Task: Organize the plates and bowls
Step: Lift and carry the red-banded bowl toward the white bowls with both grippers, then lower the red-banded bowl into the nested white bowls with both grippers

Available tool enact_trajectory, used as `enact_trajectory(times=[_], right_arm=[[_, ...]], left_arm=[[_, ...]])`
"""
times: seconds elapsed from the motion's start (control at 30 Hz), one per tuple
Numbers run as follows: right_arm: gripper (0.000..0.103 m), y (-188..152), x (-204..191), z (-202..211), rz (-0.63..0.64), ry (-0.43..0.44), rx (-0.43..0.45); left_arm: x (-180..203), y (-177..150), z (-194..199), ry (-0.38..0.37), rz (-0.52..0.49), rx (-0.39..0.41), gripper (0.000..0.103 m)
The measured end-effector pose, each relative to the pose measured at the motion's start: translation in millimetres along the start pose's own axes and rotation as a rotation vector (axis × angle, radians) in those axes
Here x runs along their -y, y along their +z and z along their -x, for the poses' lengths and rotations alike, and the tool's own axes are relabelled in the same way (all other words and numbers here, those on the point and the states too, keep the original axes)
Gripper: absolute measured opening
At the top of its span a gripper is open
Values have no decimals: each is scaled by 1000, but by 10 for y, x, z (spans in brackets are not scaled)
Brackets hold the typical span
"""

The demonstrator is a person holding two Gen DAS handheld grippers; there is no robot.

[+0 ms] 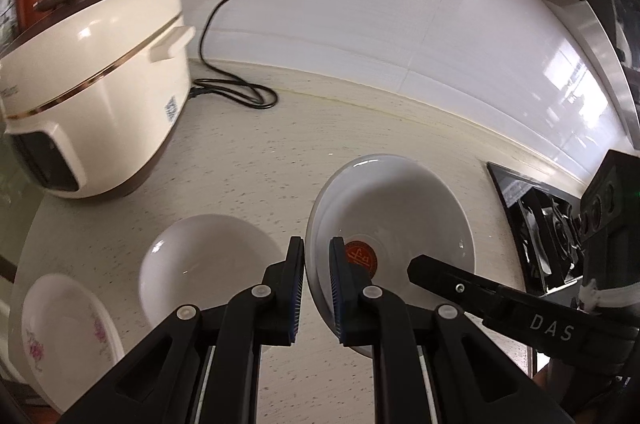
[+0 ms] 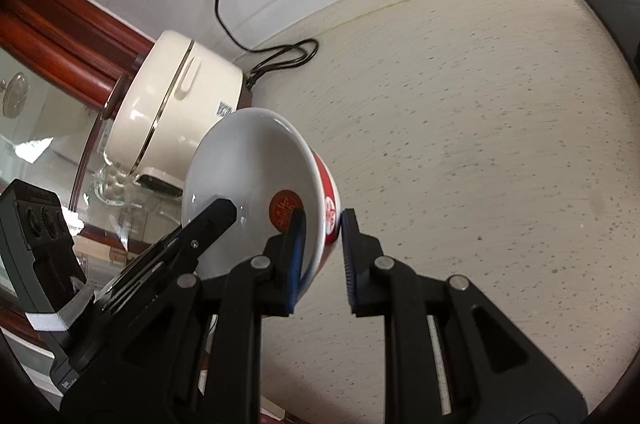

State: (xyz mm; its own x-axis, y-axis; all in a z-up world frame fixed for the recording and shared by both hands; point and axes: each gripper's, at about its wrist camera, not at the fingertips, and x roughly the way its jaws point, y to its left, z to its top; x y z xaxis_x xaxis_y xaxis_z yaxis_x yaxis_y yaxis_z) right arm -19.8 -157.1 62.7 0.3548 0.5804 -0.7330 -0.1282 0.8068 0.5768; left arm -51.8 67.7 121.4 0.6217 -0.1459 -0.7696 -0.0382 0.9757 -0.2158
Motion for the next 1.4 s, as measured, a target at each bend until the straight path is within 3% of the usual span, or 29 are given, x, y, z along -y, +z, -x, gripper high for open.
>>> enact_trajectory(times=[0.93,1.4], right_arm=[[21,-63,-674,-634,162,45,-157],[21,-99,-727,-780,193,21,-190]], left_arm=[[-768,-233,147,127,227,-16,12],[-858,-228,39,151,243,-43,12]])
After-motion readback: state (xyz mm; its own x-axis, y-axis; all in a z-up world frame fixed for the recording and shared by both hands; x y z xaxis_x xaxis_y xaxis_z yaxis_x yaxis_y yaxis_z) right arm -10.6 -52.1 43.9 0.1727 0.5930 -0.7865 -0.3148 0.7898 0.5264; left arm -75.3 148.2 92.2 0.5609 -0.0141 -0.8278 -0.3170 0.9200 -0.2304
